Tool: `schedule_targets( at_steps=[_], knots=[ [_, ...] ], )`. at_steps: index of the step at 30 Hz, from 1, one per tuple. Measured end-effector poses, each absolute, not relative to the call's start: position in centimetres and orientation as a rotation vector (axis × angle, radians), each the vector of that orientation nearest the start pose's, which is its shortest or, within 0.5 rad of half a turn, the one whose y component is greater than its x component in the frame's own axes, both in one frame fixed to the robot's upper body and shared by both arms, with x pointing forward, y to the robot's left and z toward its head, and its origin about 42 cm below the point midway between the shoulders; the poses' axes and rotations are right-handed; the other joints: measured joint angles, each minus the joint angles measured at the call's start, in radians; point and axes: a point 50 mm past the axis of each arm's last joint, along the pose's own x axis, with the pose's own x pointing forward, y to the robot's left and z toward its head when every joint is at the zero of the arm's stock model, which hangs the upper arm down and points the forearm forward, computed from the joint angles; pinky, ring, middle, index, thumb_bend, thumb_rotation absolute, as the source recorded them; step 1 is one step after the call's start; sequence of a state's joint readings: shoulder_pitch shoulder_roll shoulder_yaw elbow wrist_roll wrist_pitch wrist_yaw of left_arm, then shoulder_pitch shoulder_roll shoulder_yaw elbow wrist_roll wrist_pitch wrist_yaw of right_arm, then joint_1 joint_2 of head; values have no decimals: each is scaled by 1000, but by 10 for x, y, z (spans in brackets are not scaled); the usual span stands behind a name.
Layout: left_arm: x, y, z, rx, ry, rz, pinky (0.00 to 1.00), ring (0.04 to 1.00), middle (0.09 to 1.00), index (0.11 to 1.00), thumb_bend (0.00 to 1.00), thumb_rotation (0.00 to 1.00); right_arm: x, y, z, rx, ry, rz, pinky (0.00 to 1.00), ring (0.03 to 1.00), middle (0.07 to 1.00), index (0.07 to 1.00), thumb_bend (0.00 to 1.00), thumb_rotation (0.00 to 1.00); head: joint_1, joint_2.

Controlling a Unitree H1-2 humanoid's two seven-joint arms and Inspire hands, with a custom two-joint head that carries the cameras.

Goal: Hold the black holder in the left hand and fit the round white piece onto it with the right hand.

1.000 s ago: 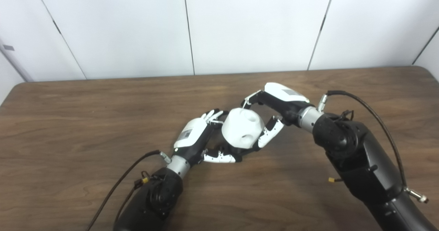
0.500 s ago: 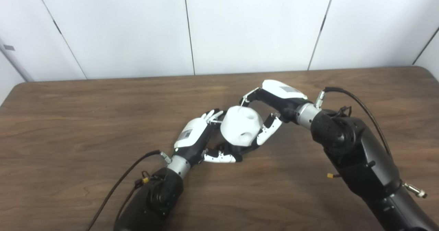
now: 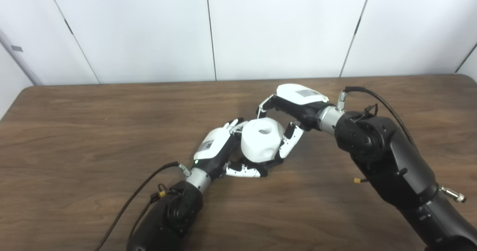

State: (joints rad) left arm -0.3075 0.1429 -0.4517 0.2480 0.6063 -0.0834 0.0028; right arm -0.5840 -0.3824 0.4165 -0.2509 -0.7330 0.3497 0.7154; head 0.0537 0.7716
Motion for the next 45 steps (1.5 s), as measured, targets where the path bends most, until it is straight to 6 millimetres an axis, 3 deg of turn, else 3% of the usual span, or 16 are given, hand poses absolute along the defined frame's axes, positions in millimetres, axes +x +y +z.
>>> schedule_targets(
  at_steps=[18,19,21,24,45],
  knots=[
    [351,119,108,845,-249,-500,1000,1000,930,483,523,62,386,-165,294,-1336,-214,664,819,832,817,490,523,137,-11,6],
    [351,119,108,845,-249,-501,1000,1000,930,483,523,62,386,-165,294,-1340,-207,667,823,843,841,587,674,151,-12,6],
    [351,119,108,845,-250,-503,1000,1000,930,483,523,62,385,-166,292,-1364,-181,681,809,898,954,867,874,236,-12,6],
    [351,119,108,846,-251,-504,1000,1000,934,483,524,62,383,-170,291,-1406,-137,698,785,923,997,989,957,265,-17,6],
    [350,118,108,844,-252,-507,1000,1000,933,483,523,62,382,-176,290,-1430,-109,687,831,927,1000,1000,936,236,-15,14]
  ],
)
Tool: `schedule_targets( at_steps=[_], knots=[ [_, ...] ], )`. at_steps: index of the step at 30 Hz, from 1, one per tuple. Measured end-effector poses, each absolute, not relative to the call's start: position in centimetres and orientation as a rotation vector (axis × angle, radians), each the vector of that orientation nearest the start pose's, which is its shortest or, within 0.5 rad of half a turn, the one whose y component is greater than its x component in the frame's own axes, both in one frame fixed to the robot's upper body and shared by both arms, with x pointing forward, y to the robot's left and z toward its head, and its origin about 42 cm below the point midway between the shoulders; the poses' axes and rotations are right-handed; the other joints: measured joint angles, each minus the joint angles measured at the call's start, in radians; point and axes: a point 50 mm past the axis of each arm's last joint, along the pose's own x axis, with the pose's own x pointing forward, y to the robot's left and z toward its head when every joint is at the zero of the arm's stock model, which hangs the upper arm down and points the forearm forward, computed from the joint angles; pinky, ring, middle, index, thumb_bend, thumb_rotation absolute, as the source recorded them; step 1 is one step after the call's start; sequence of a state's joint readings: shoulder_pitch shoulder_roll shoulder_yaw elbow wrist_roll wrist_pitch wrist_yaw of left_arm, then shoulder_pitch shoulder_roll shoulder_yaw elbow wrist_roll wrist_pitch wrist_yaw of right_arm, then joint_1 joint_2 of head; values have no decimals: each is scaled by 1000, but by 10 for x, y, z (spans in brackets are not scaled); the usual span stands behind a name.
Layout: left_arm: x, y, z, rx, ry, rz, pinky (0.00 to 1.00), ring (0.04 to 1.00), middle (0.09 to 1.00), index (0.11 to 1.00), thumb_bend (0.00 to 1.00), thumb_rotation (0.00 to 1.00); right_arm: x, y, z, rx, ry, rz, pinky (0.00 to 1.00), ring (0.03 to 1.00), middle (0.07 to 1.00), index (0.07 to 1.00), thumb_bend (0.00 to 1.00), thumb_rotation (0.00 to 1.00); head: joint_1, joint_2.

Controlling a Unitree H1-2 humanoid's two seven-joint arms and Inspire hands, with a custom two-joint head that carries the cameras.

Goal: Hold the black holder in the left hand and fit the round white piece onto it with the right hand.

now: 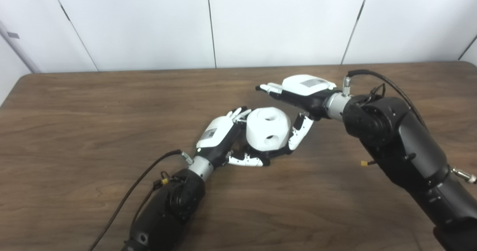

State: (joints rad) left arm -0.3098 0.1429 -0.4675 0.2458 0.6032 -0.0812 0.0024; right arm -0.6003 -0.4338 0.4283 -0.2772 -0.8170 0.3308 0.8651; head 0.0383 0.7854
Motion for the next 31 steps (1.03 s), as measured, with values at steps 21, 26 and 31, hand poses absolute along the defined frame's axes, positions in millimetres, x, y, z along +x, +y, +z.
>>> schedule_targets(
  at_steps=[21,26,31],
  knots=[
    [350,118,108,834,-250,-507,1000,1000,945,483,524,60,388,-221,330,-1423,59,793,776,957,1000,1000,941,97,-6,-6],
    [350,119,108,834,-249,-505,1000,1000,942,483,524,62,387,-249,339,-1436,104,778,707,889,952,955,883,18,-9,-11],
    [351,120,108,831,-248,-503,1000,1000,945,483,524,61,386,-274,348,-1289,-60,546,611,727,766,734,793,3,-12,-17]
  ],
)
